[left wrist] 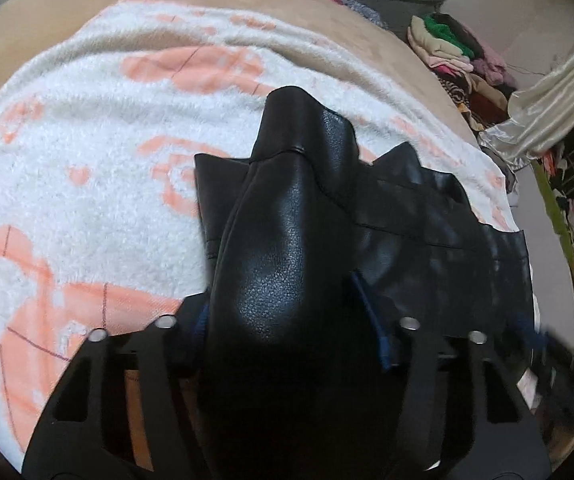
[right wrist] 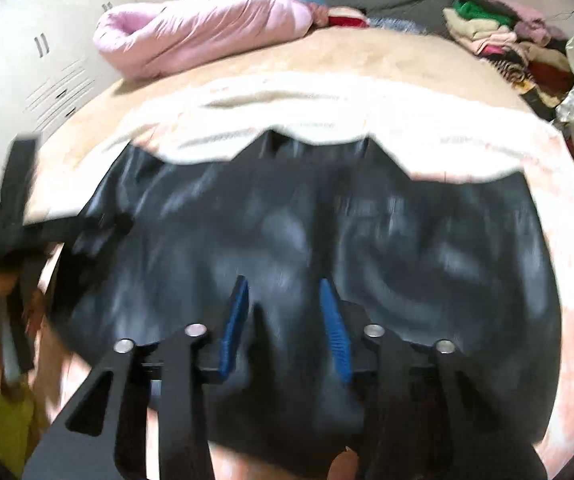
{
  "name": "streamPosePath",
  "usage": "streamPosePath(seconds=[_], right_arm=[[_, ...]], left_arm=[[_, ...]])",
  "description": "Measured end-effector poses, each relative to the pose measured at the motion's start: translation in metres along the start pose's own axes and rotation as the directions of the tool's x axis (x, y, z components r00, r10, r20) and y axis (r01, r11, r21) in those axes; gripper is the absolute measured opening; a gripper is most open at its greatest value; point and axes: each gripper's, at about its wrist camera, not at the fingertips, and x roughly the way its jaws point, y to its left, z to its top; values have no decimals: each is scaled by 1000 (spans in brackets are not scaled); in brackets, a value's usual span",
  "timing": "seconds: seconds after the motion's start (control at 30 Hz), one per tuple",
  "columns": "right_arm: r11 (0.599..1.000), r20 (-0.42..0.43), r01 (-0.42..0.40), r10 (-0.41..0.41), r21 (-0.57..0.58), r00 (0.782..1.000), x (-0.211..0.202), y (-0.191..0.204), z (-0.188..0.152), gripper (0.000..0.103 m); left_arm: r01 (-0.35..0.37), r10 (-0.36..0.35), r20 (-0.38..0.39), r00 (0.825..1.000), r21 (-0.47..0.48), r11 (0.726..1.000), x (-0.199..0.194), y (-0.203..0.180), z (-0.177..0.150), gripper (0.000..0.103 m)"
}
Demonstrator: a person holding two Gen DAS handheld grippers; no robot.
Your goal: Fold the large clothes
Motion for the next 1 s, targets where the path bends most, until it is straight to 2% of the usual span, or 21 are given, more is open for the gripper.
streamPosePath(seconds=[0.1,0.17,0.27,0.4,0.5,0.57,0.63,0.67,0.73,0.77,0.87,0.93,0.97,1.0], right_arm=[[1000,-11,15,-15,13,1000,22,-6,25,31],[998,-53,55,-53,24,997,45,-10,34,29],[996,-143,55,-45,66,989,81,-19,33,29],[996,-124,46,-36,82,992,87,-24,26,29],[999,-65,22,-18,48,998,59,-16,24,33],[998,39,-40,42,-41,998,25,9,13,48],[986,106,-76,92,-148,990,-3,36,-5,79],[975,139,-89,119,-203,983,-16,53,-18,80],[949,150,-112,162,-296,975,-27,78,-40,84],[928,156,-94,160,-362,975,-29,96,-55,86],[862,185,14,93,-507,978,-20,135,-82,88],[821,200,54,73,-568,977,-12,153,-93,88],[794,226,115,28,-597,974,-5,164,-98,88],[781,239,143,9,-608,971,0,170,-99,88]], left_arm=[[22,-22,25,999,6,1000,-11,-4,2,39],[45,-45,37,998,3,999,-17,-5,3,35],[66,-67,51,996,12,998,-23,-11,6,30],[78,-80,66,995,32,996,-28,-18,7,28],[72,-73,60,995,28,997,-27,-17,8,28],[75,-77,58,995,29,997,-27,-16,9,28],[71,-73,57,996,32,997,-26,-16,9,28],[68,-70,58,996,35,997,-26,-16,9,28],[75,-76,56,995,29,997,-26,-14,8,28],[77,-78,56,995,30,997,-26,-15,9,28],[81,-82,52,995,33,996,-26,-14,8,28],[82,-83,50,995,35,996,-25,-14,8,28],[85,-87,50,995,33,996,-24,-12,8,28],[90,-91,48,995,31,995,-24,-10,9,28]])
